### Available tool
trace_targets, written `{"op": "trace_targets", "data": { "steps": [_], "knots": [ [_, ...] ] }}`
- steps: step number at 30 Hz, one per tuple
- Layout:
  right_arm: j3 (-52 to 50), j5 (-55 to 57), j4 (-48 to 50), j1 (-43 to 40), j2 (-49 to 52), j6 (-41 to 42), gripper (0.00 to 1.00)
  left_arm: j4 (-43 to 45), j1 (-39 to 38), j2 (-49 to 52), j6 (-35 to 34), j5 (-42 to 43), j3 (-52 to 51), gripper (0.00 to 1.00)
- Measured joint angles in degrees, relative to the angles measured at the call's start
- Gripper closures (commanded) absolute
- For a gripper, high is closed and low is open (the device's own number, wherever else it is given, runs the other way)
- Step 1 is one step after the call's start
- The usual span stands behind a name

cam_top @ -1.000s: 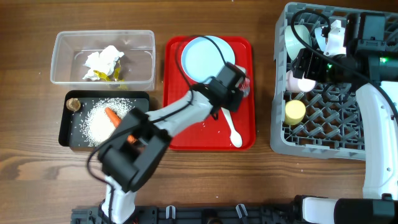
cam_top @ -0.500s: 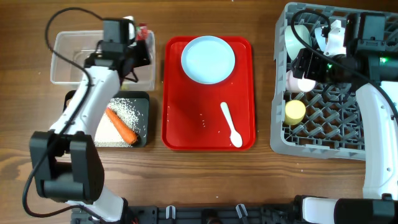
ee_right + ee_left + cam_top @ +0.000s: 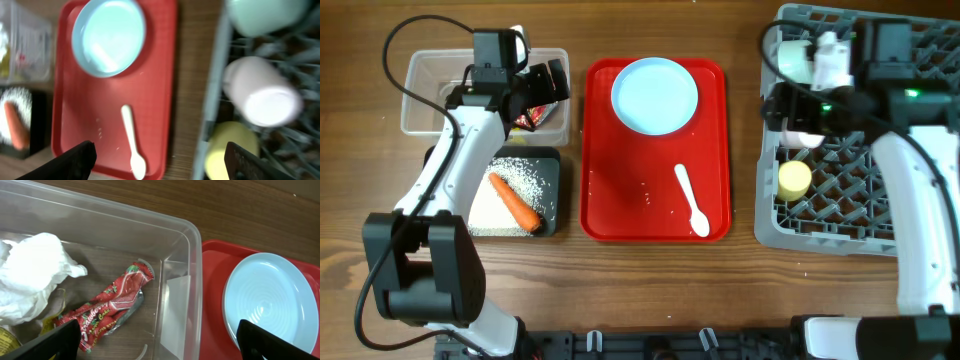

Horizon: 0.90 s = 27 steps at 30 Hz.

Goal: Sort waste into correct bins and load items into the dishwasher rack
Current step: 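Grasp the white spoon on the red tray with the right gripper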

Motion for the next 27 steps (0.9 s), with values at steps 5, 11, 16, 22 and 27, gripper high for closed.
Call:
{"op": "trace_targets", "data": {
  "steps": [5, 11, 16, 22, 27],
  "knots": [
    [-2.2, -0.8, 0.2, 10.2, 8.1, -0.4, 0.22, -1.7, 0.0, 0.0, 0.0, 0.4, 0.0, 0.0],
    [-6.0, -0.8, 0.5, 21.6, 17.4, 0.5, 0.27, -2.6, 0.0, 0.0, 0.0, 0.4, 0.0, 0.0],
    [-7.3, 1.6, 0.7, 25.3, 25.4, 2.3, 0.3, -3.6, 0.0, 0.0, 0.0, 0.4, 0.0, 0.0],
    [-7.8, 5.7, 0.7, 25.3, 30.4, 3.9, 0.54, -4.9, 0.0, 0.0, 0.0, 0.4, 0.0, 0.0],
    [-9.1, 5.9, 1.5, 25.3, 30.4, 4.7, 0.71, -5.0, 0.0, 0.0, 0.0, 0.4, 0.0, 0.0]
  ]
}}
